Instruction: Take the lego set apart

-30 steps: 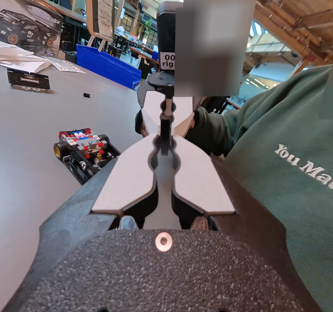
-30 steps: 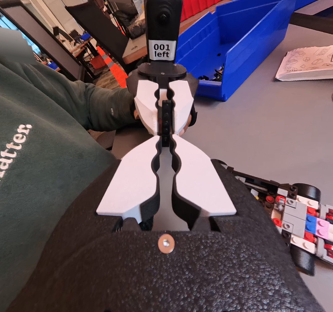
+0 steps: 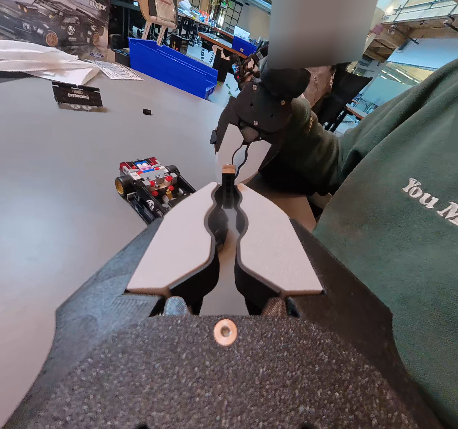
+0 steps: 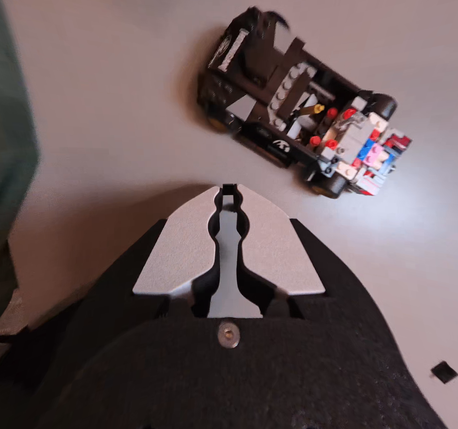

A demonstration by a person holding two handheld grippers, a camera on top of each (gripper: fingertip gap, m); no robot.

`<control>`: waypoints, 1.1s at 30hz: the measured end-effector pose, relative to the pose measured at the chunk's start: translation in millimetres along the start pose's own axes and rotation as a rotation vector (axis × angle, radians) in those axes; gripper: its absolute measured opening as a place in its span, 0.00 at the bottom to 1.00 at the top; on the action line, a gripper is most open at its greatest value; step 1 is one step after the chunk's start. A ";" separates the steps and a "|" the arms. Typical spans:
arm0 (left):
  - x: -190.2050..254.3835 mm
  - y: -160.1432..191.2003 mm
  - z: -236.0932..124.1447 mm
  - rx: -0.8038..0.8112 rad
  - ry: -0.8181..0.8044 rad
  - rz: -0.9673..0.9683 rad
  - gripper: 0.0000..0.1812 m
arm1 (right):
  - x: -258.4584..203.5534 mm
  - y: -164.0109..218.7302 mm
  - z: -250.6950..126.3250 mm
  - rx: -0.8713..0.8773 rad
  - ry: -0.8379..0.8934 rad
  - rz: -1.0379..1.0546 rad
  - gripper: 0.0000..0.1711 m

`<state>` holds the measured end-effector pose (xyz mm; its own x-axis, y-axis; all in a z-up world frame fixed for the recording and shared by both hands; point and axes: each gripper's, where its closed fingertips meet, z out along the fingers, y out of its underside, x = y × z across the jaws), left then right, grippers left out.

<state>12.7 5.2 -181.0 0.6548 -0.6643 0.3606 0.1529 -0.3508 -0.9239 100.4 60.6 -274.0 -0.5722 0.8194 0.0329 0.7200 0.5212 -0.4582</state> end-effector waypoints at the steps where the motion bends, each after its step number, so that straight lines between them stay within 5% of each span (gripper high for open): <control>1: 0.0 1.9 1.6 -0.007 0.002 -0.003 0.05 | -3.1 0.7 2.0 -0.013 -0.010 -0.006 0.05; 17: 6.0 14.3 7.8 -0.055 0.031 -0.026 0.05 | -10.6 4.6 12.9 -0.077 -0.049 0.028 0.19; 33: 8.8 19.1 14.6 -0.050 0.063 -0.076 0.05 | -20.7 -25.1 -5.4 0.126 -0.089 -0.010 0.25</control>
<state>32.2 2.3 -197.4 0.5948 -0.6738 0.4384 0.1624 -0.4333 -0.8865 96.4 31.9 -258.4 -0.6161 0.7867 -0.0383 0.6620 0.4909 -0.5664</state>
